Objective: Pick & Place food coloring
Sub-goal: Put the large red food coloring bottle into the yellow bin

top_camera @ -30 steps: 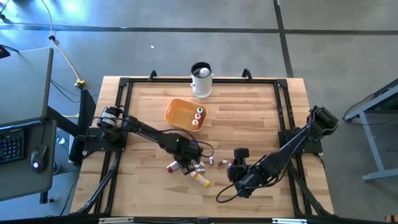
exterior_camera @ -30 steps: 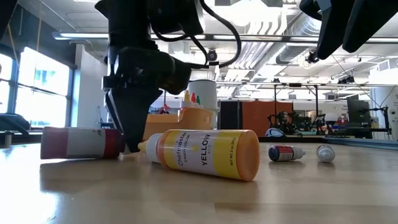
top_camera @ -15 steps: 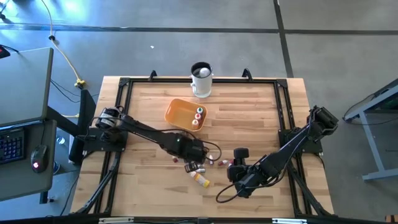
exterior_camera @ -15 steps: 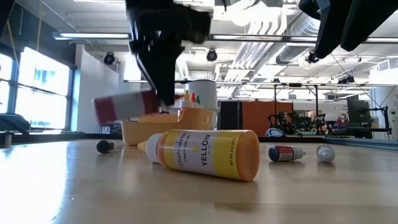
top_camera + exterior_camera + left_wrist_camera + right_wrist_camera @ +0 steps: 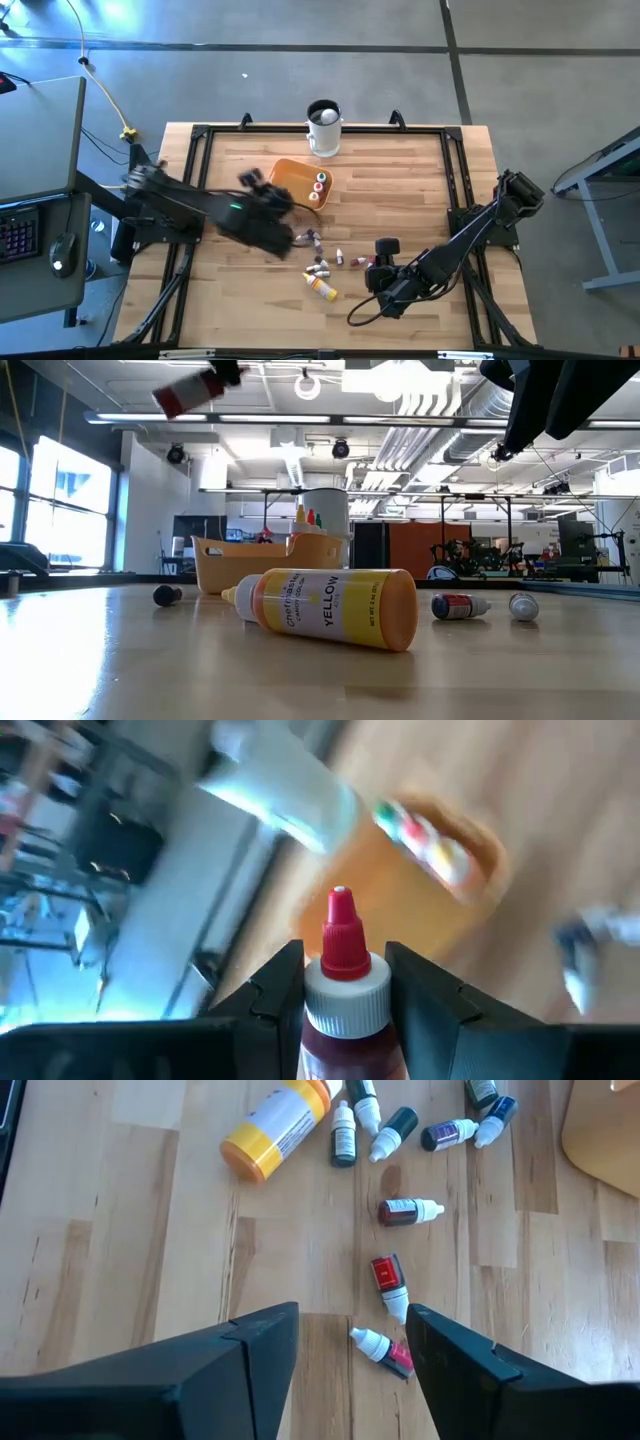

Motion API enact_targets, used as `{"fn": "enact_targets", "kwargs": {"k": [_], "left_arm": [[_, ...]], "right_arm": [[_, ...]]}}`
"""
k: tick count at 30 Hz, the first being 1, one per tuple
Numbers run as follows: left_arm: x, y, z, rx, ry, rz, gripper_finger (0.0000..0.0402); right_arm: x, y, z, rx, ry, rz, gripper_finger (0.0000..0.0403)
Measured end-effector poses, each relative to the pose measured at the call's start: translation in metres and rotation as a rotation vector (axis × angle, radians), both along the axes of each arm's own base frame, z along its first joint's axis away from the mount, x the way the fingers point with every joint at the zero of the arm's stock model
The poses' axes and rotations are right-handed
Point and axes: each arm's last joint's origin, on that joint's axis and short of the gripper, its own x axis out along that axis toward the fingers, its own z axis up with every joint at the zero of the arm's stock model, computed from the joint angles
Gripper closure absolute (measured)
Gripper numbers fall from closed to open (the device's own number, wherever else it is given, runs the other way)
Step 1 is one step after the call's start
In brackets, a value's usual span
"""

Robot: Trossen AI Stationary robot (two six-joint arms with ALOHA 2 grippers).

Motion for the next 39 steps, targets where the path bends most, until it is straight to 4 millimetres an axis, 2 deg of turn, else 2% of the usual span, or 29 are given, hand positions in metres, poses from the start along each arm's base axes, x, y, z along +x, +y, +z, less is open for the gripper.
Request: {"fn": "enact_targets", "kwargs": {"k": [2,5,7,10,13,16,21,26,31,34,39], "left_arm": [[-0.023,0.006,0.013,0.052,-0.124,0.036,0.0288],[-0.05,0.015,0.011,0.124,-0.31,0.092,0.0288],[-0.062,0.021,-0.002,0.161,-0.419,0.121,0.0288],[-0.067,0.026,-0.036,0.183,-0.523,0.136,0.0288],[-0.058,0.033,-0.073,0.161,-0.577,0.152,0.0288],[-0.043,0.041,-0.101,0.084,-0.592,0.081,0.0288],[-0.023,0.065,-0.11,0.029,-0.723,-0.147,0.0289],[-0.026,0.098,-0.119,0.04,-0.815,-0.132,0.0289],[-0.026,0.127,-0.153,-0.038,-0.881,-0.138,0.0289],[-0.025,0.135,-0.161,-0.024,-0.952,-0.125,0.0289],[-0.016,0.137,-0.182,-0.044,-0.909,-0.163,0.0289]], "right_arm": [[0.0,0.0,0.0,0.0,0.001,0.0,0.0222],[0.0,0.0,0.0,-0.002,0.001,0.003,0.0222],[0.0,0.0,0.0,-0.007,0.002,0.011,0.0222],[0.0,0.0,0.0,-0.017,0.003,0.028,0.0222],[0.001,0.0,0.0,-0.021,-0.001,0.041,0.0222],[0.001,0.001,0.001,-0.018,-0.009,0.046,0.0222],[0.002,0.001,0.001,-0.035,-0.014,0.07,0.0222],[0.003,0.002,0.001,-0.036,-0.02,0.082,0.0222],[0.003,0.002,0.001,-0.042,-0.02,0.098,0.0222],[0.003,0.002,0.002,-0.048,-0.023,0.112,0.0222],[0.003,0.002,0.002,-0.056,-0.022,0.126,0.0222]]}}
